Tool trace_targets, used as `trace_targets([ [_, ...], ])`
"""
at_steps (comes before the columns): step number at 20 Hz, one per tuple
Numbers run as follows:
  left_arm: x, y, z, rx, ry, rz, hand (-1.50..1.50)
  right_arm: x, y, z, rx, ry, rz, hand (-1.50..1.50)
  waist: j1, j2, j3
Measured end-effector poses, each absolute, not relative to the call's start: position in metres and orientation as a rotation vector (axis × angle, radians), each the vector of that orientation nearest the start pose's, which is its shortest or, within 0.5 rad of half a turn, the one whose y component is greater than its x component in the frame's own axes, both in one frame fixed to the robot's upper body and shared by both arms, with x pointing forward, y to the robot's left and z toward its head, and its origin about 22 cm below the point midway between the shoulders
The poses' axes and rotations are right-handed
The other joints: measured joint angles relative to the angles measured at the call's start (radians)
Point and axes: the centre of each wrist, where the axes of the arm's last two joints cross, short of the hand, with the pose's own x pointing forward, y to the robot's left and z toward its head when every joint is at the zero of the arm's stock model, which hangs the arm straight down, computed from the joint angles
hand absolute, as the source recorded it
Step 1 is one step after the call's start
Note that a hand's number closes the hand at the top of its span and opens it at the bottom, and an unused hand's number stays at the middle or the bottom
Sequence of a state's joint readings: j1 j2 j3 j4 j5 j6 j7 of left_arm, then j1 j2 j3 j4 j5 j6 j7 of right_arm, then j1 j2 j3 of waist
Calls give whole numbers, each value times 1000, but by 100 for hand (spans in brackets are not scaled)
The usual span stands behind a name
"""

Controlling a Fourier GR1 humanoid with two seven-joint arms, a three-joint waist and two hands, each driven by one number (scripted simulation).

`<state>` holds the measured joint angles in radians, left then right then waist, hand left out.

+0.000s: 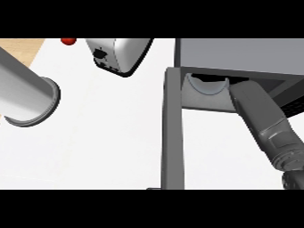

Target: Pick up the milk, place it into the microwave and close the microwave

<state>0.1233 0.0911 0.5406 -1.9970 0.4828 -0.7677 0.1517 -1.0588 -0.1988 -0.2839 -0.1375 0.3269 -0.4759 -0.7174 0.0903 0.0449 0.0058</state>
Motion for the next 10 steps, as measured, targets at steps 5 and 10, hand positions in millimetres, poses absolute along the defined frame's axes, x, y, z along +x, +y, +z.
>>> trace_targets([
  [5, 166, 346, 93, -303, -1890, -259, 150, 427, -220, 9, -455, -1904, 277, -150, -24, -14, -2],
  [10, 170, 328, 97, -354, -1881, -277, 150, 413, -219, -15, -293, -1882, 187, -150, -46, -26, -3],
])
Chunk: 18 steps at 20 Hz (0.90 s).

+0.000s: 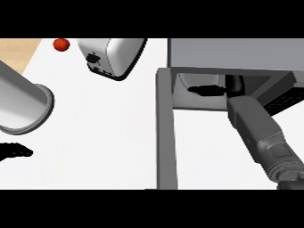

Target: Pick up the milk, place it into the microwave and close the microwave

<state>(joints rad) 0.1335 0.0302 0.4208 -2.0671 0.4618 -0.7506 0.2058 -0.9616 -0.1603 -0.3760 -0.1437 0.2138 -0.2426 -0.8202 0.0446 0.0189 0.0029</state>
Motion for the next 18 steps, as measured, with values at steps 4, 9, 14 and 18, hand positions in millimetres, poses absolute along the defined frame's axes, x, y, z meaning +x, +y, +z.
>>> trace_targets([
  [4, 178, 315, 98, -387, -1853, -293, 150, 399, -220, -35, -157, -1869, 138, -150, -20, -8, -1],
  [9, 180, 292, 96, -431, -1807, -305, 150, 374, -224, -67, -58, -1863, 98, -150, -39, -17, -2],
  [14, 181, 280, 100, -458, -1779, -333, 150, 344, -228, -95, -30, -1844, 92, -150, -52, -23, -3],
  [18, 192, 261, 98, -475, -1761, -395, 150, 322, -236, -110, -21, -1833, 95, -150, -70, -28, -4],
])
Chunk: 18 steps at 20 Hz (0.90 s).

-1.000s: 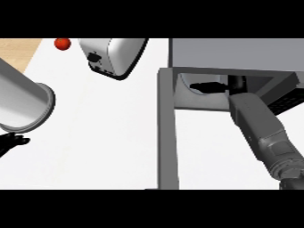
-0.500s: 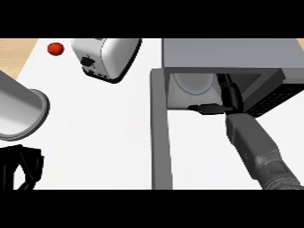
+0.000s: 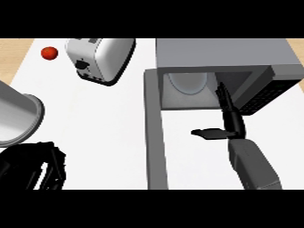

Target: Pick up the milk, place it into the microwave and close the microwave

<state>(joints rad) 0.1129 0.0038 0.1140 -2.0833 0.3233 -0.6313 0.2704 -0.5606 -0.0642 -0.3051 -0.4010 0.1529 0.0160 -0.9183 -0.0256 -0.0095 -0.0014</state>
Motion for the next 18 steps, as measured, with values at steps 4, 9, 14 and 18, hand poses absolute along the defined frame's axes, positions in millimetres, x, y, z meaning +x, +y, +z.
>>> trace_targets([
  [4, 205, 239, 100, -474, -1767, -440, 150, 293, -254, -122, -41, -1828, 75, -150, -8, -1, 0],
  [9, 224, 210, 96, -485, -1762, -540, 150, 256, -277, -125, -51, -1825, 61, -150, -17, -1, -1],
  [14, 239, 169, 74, -507, -1715, -653, 150, 217, -299, -119, -62, -1840, 62, -150, -17, 3, -1],
  [18, 250, 137, 48, -503, -1667, -740, 150, 199, -310, -101, -69, -1874, 79, -150, -18, 5, -1],
])
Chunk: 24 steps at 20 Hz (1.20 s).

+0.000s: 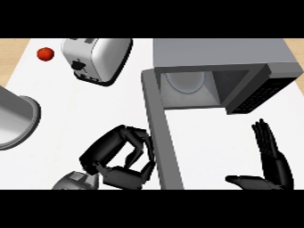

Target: Pick up the milk, place it into the microwave and close the microwave

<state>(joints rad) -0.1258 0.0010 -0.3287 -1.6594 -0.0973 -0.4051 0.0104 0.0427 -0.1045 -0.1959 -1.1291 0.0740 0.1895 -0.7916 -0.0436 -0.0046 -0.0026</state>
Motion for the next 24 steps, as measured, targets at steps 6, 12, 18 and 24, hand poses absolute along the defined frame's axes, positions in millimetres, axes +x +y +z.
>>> trace_targets([
  [6, 259, 100, 1, -441, -1663, -793, 150, 167, -318, -74, -42, -1923, 141, -150, -3, 3, 0],
  [12, 257, 72, -36, -390, -1742, -752, 150, 148, -325, -41, 52, -1990, 138, -150, -18, 7, -1],
  [18, 259, 54, -58, -382, -1740, -722, 150, 143, -327, -7, 129, -2026, 163, -150, -35, 14, -1],
  [24, 262, 39, -55, -381, -1728, -703, 150, 145, -318, 21, 199, -2057, 208, -150, -75, 22, -3],
])
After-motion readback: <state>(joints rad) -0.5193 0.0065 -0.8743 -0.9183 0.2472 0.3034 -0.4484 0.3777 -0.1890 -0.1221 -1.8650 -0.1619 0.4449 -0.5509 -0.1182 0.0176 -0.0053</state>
